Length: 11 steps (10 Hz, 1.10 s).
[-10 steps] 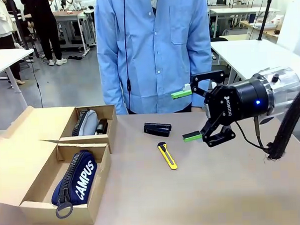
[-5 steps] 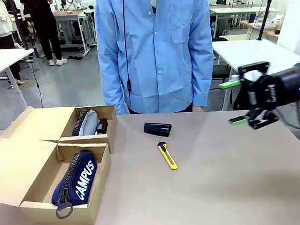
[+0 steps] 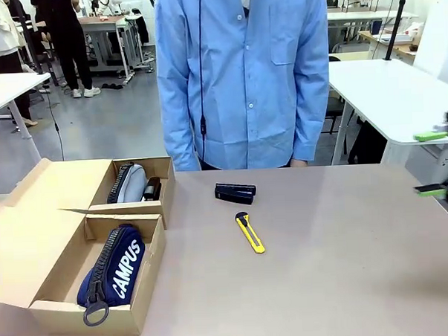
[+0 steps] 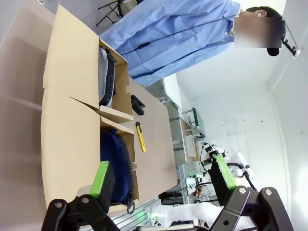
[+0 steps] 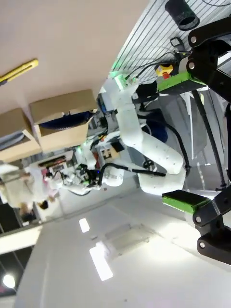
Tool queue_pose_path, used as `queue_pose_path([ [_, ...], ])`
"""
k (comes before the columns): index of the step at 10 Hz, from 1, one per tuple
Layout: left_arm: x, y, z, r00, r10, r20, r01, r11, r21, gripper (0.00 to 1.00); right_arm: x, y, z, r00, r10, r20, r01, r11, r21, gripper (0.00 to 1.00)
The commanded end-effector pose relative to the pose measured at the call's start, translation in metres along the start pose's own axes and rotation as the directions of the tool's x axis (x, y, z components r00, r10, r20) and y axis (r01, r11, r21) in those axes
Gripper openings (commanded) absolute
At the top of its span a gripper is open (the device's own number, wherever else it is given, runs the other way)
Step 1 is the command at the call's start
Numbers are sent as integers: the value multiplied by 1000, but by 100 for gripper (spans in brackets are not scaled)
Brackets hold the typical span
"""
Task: Place items inside the box.
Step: Pick up a Pencil pouch or Stapler and place it inside the Mailer Box closest to the robot.
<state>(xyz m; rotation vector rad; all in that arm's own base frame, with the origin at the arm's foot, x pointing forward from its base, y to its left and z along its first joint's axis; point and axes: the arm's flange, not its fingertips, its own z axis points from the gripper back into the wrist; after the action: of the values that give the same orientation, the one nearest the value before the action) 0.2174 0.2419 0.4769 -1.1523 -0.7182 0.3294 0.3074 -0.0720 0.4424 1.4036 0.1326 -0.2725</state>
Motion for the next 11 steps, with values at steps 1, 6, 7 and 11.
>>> queue_pose_path([
  [1, 1, -1, 0, 1000, -16, 12, 16, 1000, -21, 100, -8, -17, -39, 978, -95, 188, 126, 979, -161, 100],
  [6, 1, -1, 0, 1000, -16, 12, 16, 1000, -21, 100, 0, 0, 0, 1000, 0, 0, 0, 1000, 0, 100],
  [7, 1, -1, 0, 1000, -16, 12, 16, 1000, -21, 100, 0, 0, 0, 1000, 0, 0, 0, 1000, 0, 100],
  [11, 1, -1, 0, 1000, -16, 12, 16, 1000, -21, 100, 0, -3, 1, 1000, -16, 1, 16, 1000, -18, 100],
])
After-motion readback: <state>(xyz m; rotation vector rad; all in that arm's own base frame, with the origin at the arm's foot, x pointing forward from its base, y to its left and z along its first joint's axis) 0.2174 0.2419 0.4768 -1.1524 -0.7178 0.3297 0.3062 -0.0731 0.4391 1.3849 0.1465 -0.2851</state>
